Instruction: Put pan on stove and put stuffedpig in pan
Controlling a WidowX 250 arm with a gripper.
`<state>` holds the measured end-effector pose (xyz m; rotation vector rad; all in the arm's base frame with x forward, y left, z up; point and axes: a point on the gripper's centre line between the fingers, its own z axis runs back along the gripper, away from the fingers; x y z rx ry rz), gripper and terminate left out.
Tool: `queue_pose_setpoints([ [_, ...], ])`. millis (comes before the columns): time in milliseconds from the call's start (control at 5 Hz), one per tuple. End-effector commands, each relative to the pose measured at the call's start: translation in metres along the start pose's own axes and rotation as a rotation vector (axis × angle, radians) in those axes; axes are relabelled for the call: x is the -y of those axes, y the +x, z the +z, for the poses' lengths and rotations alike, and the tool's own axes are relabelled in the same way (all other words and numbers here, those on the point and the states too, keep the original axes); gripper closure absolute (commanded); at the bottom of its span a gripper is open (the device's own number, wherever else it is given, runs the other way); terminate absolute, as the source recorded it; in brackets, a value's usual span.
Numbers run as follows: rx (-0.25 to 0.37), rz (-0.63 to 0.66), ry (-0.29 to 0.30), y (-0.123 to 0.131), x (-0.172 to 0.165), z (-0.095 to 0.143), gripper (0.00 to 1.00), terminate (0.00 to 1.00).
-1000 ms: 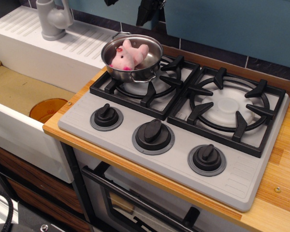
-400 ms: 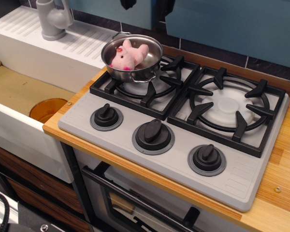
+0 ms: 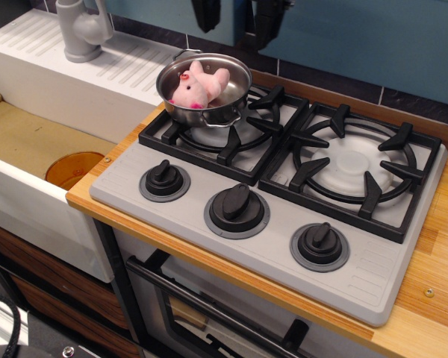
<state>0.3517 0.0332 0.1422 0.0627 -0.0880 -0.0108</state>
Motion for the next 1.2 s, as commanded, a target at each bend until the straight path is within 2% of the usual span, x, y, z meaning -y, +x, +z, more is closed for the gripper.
queue_pose_setpoints([
  [0,0.085,0.02,0.011,0.007,0.015,0.022,0.0,0.0],
  [800,0.081,-0.005,-0.009,0.012,0.012,0.007,0.0,0.0],
  [1000,0.057,-0.002,-0.037,0.012,0.009,0.002,0.0,1.0],
])
